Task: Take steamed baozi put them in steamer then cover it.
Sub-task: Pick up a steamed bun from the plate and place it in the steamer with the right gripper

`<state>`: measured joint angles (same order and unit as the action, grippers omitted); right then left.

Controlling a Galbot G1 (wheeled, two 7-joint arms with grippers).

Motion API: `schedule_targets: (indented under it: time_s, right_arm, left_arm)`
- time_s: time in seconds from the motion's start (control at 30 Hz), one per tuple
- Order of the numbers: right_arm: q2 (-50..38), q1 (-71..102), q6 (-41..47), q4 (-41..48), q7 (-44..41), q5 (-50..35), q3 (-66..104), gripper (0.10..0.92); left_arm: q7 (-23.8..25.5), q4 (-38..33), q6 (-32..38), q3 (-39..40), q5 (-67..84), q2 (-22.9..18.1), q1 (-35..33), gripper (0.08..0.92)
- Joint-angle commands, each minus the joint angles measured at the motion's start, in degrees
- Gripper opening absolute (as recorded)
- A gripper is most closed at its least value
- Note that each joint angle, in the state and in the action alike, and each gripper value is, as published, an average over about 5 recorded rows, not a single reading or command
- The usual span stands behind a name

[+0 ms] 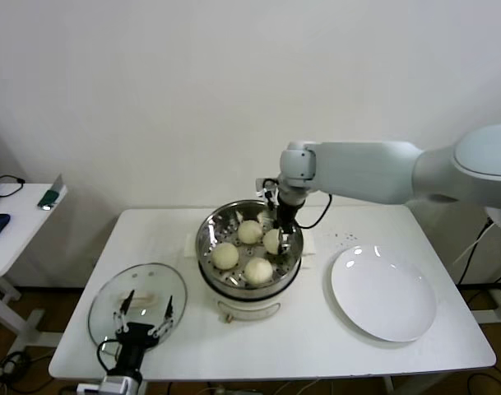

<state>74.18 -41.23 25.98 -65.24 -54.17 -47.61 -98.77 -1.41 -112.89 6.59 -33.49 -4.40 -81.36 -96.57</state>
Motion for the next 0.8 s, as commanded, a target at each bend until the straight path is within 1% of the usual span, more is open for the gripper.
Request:
schedule_targets:
  time_s: [0.03, 0.23, 0.4, 0.57, 0.8]
  right_arm:
    - [0.83, 2.78, 0.15, 0.95, 0.73, 3.05, 0.0, 0.676]
    - [1.46, 2.93, 0.07, 2.53, 0.53, 3.45, 0.91, 0.74]
    - [1.21, 2.83, 0.22, 1.83, 0.63, 3.62, 1.45, 0.765]
    - [-0.38, 1.1, -0.19, 0.16, 0.29, 3.72, 2.21, 0.817]
    - [-6.48, -3.18, -2.09, -3.48, -1.46, 3.94, 6.31, 0.823]
  left_arm:
    - [0.0, 0.24, -0.17, 0.55, -0.08, -0.14, 0.62, 0.823]
    - [0.01, 0.31, -0.15, 0.54, -0.12, -0.18, 0.56, 0.823]
    - [0.02, 0.18, -0.08, 0.44, -0.15, -0.09, 0.4, 0.823]
    - [0.01, 0.03, -0.08, 0.4, -0.15, -0.08, 0.41, 0.823]
    - [-0.01, -0.07, -0.18, 0.36, -0.17, 0.08, 0.6, 0.823]
